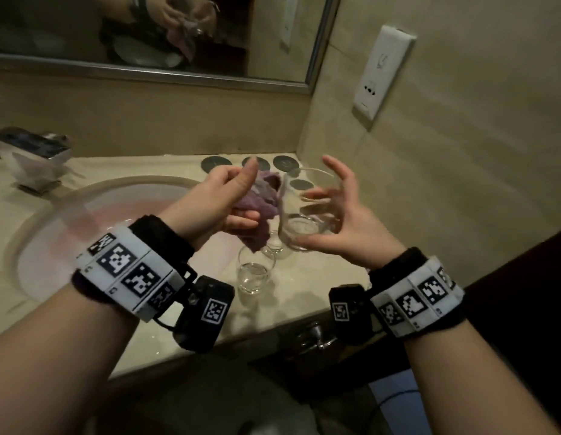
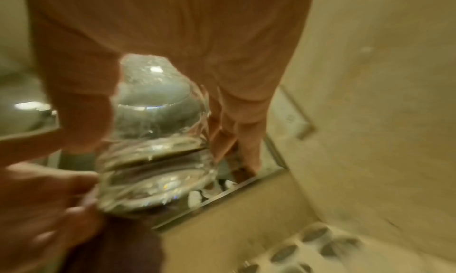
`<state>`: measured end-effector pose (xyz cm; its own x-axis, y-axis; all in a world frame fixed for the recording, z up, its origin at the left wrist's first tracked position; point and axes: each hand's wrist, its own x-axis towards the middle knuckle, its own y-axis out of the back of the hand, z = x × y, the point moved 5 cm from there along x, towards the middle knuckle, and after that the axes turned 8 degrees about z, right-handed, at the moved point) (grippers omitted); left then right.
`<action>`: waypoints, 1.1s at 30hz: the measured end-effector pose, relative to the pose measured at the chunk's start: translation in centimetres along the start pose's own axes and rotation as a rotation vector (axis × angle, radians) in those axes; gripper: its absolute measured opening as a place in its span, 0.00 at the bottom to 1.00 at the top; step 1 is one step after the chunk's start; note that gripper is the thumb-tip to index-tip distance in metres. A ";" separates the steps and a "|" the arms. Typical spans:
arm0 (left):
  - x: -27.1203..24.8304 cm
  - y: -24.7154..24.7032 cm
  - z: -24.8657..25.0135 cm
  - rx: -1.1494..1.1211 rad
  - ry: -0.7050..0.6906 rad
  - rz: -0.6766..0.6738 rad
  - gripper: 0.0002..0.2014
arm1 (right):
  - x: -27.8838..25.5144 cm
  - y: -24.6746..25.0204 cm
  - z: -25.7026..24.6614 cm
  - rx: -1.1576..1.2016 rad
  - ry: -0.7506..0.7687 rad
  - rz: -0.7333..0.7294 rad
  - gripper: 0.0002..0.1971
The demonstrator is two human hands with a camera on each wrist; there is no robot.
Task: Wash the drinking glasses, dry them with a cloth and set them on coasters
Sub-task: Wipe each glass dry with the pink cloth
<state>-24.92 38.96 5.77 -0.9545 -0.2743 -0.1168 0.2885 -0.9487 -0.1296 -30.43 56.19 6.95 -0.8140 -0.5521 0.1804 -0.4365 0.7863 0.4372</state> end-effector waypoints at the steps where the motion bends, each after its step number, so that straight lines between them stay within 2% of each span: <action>1: -0.1 0.4 -0.4 0.042 -0.034 0.064 0.20 | -0.3 0.7 1.6 0.075 -0.038 0.073 0.53; 2: -0.3 0.9 -0.8 0.080 -0.070 0.129 0.11 | -0.6 1.3 3.5 0.120 -0.076 0.149 0.52; 3: -0.5 1.6 -1.3 0.104 -0.099 0.190 0.09 | -0.8 1.5 5.4 0.133 -0.109 0.218 0.51; 5: -1.1 2.8 -2.4 0.100 -0.134 0.301 0.16 | -1.1 1.1 9.0 0.092 -0.152 0.295 0.48; 8: -1.7 3.9 -3.6 0.069 -0.139 0.442 0.19 | -1.3 -0.6 13.3 0.065 -0.210 0.274 0.46; 12: -1.8 3.6 -4.6 0.078 -0.145 0.515 0.19 | -1.0 -2.4 17.0 0.037 -0.260 0.224 0.45; 17: -1.4 2.6 -5.3 0.056 -0.118 0.549 0.19 | -0.8 -3.4 19.4 -0.032 -0.289 0.186 0.47; 24: -1.2 2.2 -5.8 0.024 -0.108 0.559 0.18 | -0.7 -3.9 19.9 -0.043 -0.280 0.097 0.46; 29: -1.2 2.2 -6.2 0.003 -0.108 0.562 0.17 | -0.5 -4.1 20.1 -0.084 -0.305 0.057 0.49; 33: -1.4 2.3 -5.8 -0.015 -0.128 0.558 0.17 | -1.2 -3.2 19.7 0.005 -0.342 0.053 0.52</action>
<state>-22.48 38.04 -0.12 -0.6590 -0.7504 -0.0515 0.7512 -0.6530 -0.0963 -35.60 59.75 -12.03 -0.9167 -0.3862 -0.1031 -0.3911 0.8134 0.4305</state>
